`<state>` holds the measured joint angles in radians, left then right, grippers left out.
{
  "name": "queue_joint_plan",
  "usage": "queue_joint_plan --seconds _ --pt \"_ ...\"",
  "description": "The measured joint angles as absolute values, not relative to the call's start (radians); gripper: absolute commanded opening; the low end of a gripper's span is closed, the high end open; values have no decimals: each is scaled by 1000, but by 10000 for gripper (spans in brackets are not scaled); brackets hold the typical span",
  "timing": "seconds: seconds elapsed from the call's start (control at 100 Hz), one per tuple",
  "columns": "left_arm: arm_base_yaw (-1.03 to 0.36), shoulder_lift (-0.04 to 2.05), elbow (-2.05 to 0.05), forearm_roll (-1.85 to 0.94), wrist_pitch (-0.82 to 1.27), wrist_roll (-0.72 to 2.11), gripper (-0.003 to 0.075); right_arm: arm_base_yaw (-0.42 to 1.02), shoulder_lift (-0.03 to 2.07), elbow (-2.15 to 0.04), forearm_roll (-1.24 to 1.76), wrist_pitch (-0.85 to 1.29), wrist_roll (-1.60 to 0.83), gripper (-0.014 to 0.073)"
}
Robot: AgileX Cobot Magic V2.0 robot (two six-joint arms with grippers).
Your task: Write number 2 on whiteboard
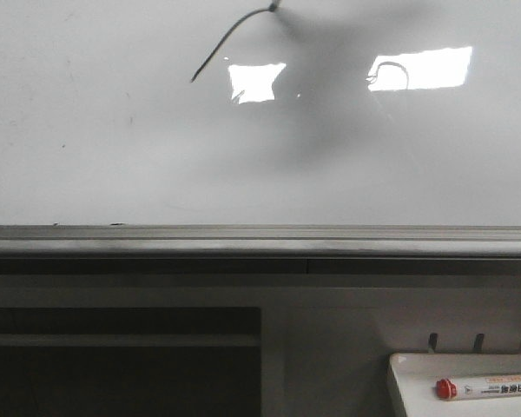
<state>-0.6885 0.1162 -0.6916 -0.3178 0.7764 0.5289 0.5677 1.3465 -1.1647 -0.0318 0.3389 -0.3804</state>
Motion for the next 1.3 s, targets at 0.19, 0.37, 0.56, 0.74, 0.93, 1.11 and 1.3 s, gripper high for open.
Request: queue_joint_plan --seconds 0.19,0.37,0.56,0.74,0.93,1.11,1.3 --pt "-689 116 -692 -318 778 529 -20 559 1326 -1151 0 447 -380 -78" --pt "-689 116 -692 -318 778 529 -20 638 1344 -1084 83 426 -380 -78" --pt "-689 116 -692 -318 778 529 -20 746 1464 -1065 168 347 -338 -78" --pt "-689 116 -692 -319 780 529 -20 767 1529 -1068 213 306 -255 -78" --pt "-689 116 -692 -322 780 529 -20 734 1510 -1069 235 337 -242 -78" --pt "-689 116 -692 -322 780 529 -20 613 1409 -1061 235 510 -240 -57" --pt "-689 116 -692 -322 780 529 -20 436 1250 -992 201 586 -240 -57"
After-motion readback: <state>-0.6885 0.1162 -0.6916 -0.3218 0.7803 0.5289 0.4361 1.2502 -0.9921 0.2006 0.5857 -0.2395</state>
